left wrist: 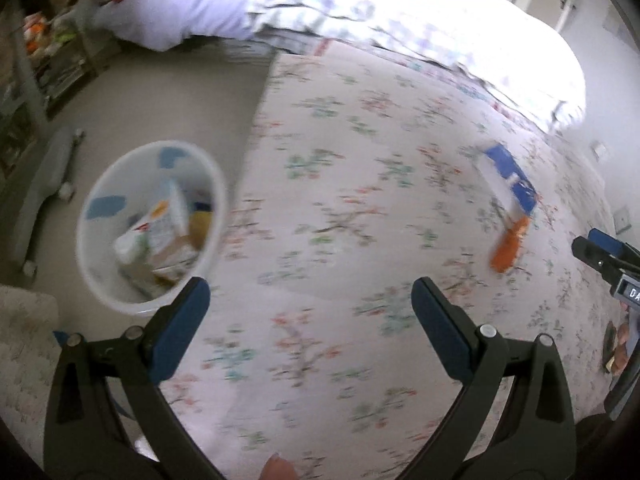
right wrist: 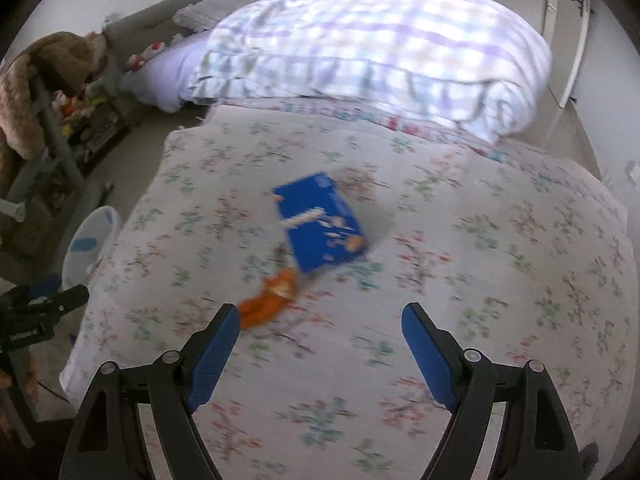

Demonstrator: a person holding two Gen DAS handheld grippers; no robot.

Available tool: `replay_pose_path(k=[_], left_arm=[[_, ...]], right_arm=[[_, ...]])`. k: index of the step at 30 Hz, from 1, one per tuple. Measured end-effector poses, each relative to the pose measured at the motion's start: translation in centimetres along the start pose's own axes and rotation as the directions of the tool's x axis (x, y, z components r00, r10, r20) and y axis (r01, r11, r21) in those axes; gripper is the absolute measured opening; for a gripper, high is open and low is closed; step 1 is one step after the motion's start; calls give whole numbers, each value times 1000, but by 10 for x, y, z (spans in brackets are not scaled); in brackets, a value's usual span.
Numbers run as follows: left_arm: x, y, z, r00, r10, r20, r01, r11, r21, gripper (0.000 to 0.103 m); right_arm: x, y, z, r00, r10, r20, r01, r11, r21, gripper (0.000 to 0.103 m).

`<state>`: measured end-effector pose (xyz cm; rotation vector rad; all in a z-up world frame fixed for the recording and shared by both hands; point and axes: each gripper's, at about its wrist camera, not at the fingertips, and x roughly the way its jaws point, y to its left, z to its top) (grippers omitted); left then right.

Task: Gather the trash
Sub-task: 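Return to the bed and grasp the orange peel with the left tool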

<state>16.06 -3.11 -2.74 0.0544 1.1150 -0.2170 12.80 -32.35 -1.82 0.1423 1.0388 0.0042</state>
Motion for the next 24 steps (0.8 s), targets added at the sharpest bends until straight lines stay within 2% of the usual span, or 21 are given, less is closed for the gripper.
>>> replay_pose_path(k=[8, 12, 16, 19, 22, 24], left_arm=[[20, -71, 7, 996, -85, -37, 88, 992, 88, 100], [29, -105, 7, 990, -136, -40, 141, 979, 150, 100], [39, -128, 7, 987, -156, -33, 160, 967, 200, 100], [47, -140, 6, 980, -194, -38, 198, 956, 218, 88], [55, -149, 3, 964, -258, -58, 264, 936, 233, 73], [59, -155, 0, 957, -283, -67, 291, 924, 249, 56]], right_arm=[[1, -46, -12, 998, -47, -34, 49, 997, 66, 84], [2, -60, -14, 997, -59, -47, 63, 995, 82, 84], [6, -69, -14, 994, -98, -48, 102, 992, 79, 84], [7, -73, -12, 995, -80, -55, 85, 992, 94, 84], [6, -73, -9, 996, -73, -48, 77, 992, 95, 85], [7, -72, -8, 996, -73, -50, 78, 993, 89, 85]])
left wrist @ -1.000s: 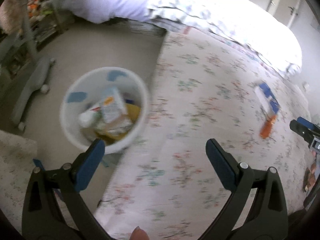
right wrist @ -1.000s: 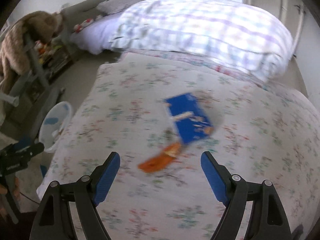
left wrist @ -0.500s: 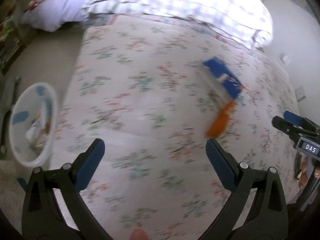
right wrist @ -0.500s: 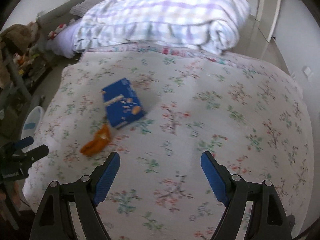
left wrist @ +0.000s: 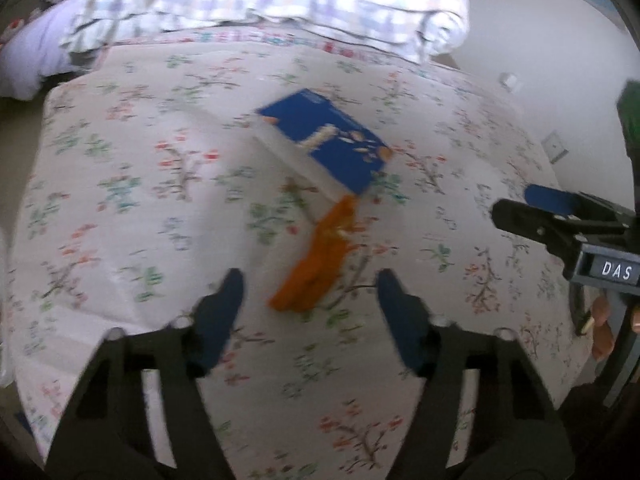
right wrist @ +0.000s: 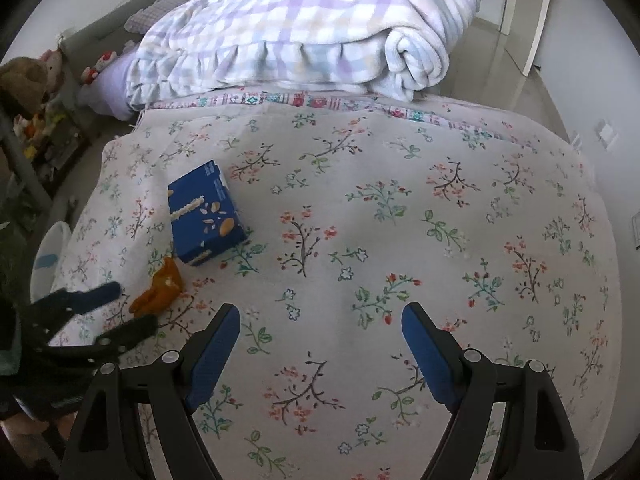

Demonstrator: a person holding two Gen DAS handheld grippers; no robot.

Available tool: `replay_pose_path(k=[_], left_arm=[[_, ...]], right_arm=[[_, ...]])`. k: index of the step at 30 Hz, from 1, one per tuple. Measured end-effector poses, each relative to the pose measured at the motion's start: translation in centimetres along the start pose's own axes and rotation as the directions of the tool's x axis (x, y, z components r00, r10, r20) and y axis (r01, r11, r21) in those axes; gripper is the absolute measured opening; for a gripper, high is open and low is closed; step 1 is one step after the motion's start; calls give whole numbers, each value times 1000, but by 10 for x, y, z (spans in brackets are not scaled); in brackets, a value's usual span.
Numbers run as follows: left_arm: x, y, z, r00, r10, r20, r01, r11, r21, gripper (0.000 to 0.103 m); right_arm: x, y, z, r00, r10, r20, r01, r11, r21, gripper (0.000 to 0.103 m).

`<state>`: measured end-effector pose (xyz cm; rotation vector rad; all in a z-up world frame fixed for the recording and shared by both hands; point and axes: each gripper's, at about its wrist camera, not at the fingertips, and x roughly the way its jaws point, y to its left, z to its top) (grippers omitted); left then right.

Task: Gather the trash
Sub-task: 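Return to the bed and grasp the orange peel with the left tool, then grasp the blue nut box with the right tool while the left holds the peel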

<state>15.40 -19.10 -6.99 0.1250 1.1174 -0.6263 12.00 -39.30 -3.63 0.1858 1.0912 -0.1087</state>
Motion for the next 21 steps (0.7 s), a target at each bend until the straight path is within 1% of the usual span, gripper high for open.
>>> replay_pose_path(k=[2, 4, 5, 7, 8, 9, 14, 17, 21], left_arm=[[6, -3, 0, 1000, -9, -9, 9, 1000, 4, 48], [9, -5, 1, 1000, 6, 0, -6, 1000, 15, 37], [10, -5, 2, 1000, 9, -3, -9, 1000, 18, 25], [9, -3, 3, 1000, 5, 0, -5, 1000, 6, 18], [7, -3, 4, 1000, 25, 3, -25, 1000, 0, 16], [4, -1, 6, 998, 55, 12, -55, 998, -12, 15], [-14, 24, 13, 997, 65, 47, -59, 992, -110, 15], [-23, 39, 13, 996, 75, 53, -66, 987, -149, 15], [-29, 56, 10, 995, 86, 51, -75, 980, -185, 15]], right_arm=[[1, 1, 0, 1000, 4, -5, -4, 1000, -1, 85], [4, 1, 0, 1000, 2, -11, -2, 1000, -2, 85], [5, 1, 0, 1000, -1, -15, 1, 1000, -2, 85], [7, 1, 1, 1000, -4, -20, 4, 1000, 0, 84], [9, 1, 1, 1000, -6, -23, 6, 1000, 3, 85], [11, 2, 3, 1000, -11, -27, 11, 1000, 5, 85], [25, 12, 13, 999, -24, -40, 24, 1000, -6, 85], [34, 25, 21, 999, -4, -46, 4, 1000, -4, 85], [46, 47, 30, 997, 45, -58, -46, 999, -21, 85]])
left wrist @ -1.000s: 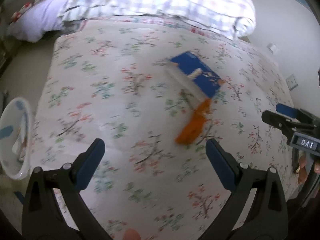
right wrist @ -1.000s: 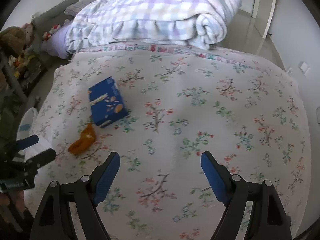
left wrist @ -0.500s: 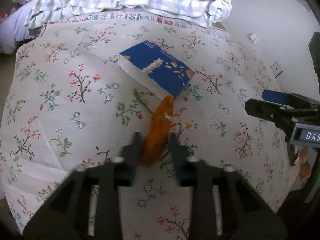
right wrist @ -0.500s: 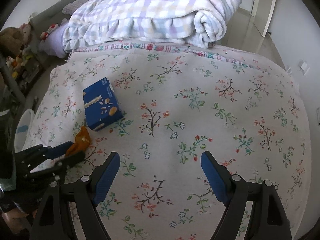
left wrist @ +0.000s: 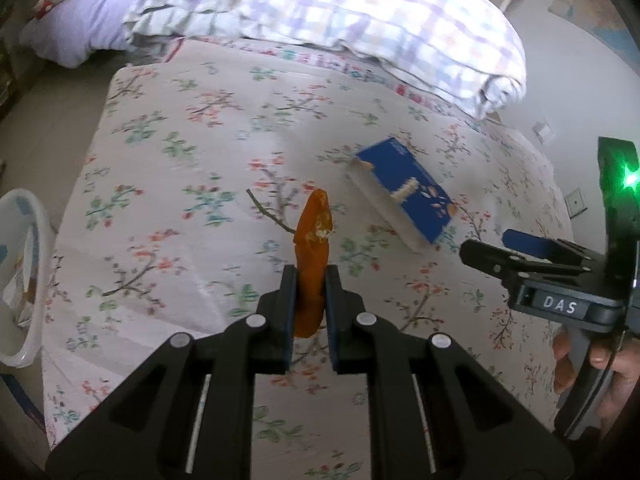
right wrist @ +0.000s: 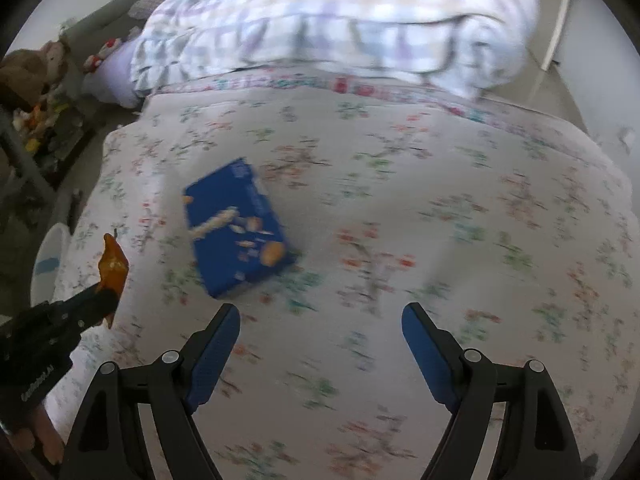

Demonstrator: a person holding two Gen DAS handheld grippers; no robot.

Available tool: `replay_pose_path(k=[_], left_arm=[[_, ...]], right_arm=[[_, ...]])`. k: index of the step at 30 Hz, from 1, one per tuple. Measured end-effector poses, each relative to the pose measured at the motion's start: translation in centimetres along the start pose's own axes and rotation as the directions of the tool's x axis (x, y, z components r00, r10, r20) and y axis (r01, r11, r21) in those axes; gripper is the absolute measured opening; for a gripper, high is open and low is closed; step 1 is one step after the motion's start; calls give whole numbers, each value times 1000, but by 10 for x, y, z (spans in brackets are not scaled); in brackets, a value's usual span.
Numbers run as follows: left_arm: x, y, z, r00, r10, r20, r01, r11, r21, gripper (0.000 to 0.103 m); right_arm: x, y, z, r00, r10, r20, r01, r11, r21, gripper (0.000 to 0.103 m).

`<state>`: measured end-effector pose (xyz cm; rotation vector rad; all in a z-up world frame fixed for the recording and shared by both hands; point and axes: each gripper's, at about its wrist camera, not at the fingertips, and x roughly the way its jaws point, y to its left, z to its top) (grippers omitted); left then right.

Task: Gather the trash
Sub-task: 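Grasp the blue nut box with the right tool while the left holds the peel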

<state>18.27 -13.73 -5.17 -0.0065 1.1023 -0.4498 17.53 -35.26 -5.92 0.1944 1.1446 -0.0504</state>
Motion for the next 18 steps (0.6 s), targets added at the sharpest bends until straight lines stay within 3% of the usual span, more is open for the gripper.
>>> replay_pose_path(k=[7, 18], left_arm=[[-12, 24, -4, 1000, 8, -1, -8, 999, -35, 15], [-30, 59, -12, 1000, 29, -2, -29, 997, -71, 15]], right_arm=[[24, 36, 15, 1000, -23, 5, 23, 992, -125, 85], [51, 55, 25, 998, -55, 27, 59, 983, -172, 83]])
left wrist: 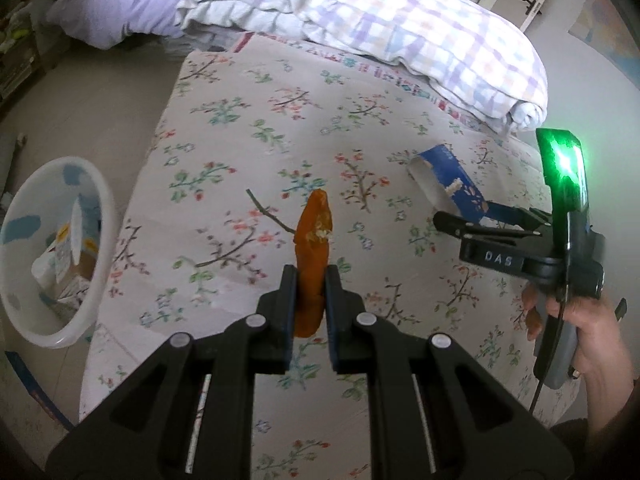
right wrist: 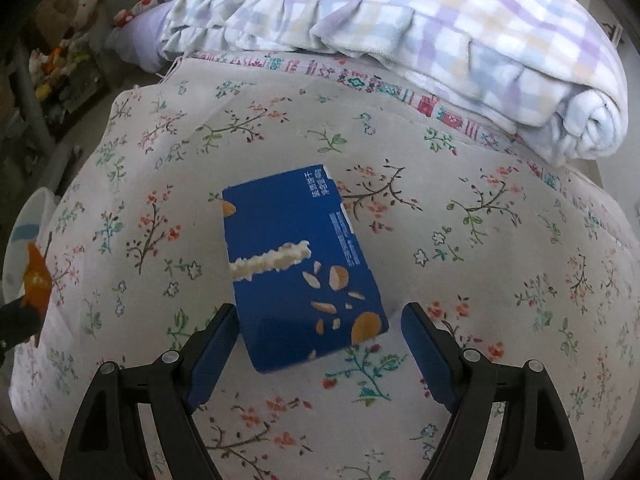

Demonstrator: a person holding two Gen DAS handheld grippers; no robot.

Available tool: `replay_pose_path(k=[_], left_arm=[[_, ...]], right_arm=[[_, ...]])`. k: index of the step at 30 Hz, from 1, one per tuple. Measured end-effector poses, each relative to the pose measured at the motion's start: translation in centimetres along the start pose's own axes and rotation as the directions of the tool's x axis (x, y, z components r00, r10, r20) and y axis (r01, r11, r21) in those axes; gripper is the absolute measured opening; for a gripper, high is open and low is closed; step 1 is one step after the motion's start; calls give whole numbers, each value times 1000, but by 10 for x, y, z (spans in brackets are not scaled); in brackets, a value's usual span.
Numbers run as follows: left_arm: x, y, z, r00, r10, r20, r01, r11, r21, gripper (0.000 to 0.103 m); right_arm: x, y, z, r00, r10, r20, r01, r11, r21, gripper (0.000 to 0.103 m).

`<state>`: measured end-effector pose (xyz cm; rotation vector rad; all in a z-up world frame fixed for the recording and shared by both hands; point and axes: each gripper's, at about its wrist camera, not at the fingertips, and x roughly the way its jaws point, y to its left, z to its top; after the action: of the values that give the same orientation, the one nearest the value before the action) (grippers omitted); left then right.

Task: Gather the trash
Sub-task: 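Grasp the blue nut box with the right tool while the left holds the peel, then carry the orange peel and blue box to the bin and open both tools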

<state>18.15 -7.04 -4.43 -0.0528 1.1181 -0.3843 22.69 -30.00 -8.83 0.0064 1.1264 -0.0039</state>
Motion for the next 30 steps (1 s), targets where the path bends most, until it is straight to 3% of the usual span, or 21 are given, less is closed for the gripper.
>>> replay_pose_path(k=[4, 15, 30], left_arm=[[-2, 6, -3, 1000, 9, -6, -9, 1000, -4, 15], [-20, 26, -13, 1000, 20, 17, -20, 1000, -22, 15], [-50, 86, -29, 996, 66, 52, -61, 993, -105, 15]], right_arm=[[-2, 7, 1, 1000, 17, 10, -17, 1000, -21, 62], [-23, 41, -6, 1000, 28, 13, -26, 995, -94, 61], [-50, 110, -23, 993, 121, 0, -119, 975, -186, 61]])
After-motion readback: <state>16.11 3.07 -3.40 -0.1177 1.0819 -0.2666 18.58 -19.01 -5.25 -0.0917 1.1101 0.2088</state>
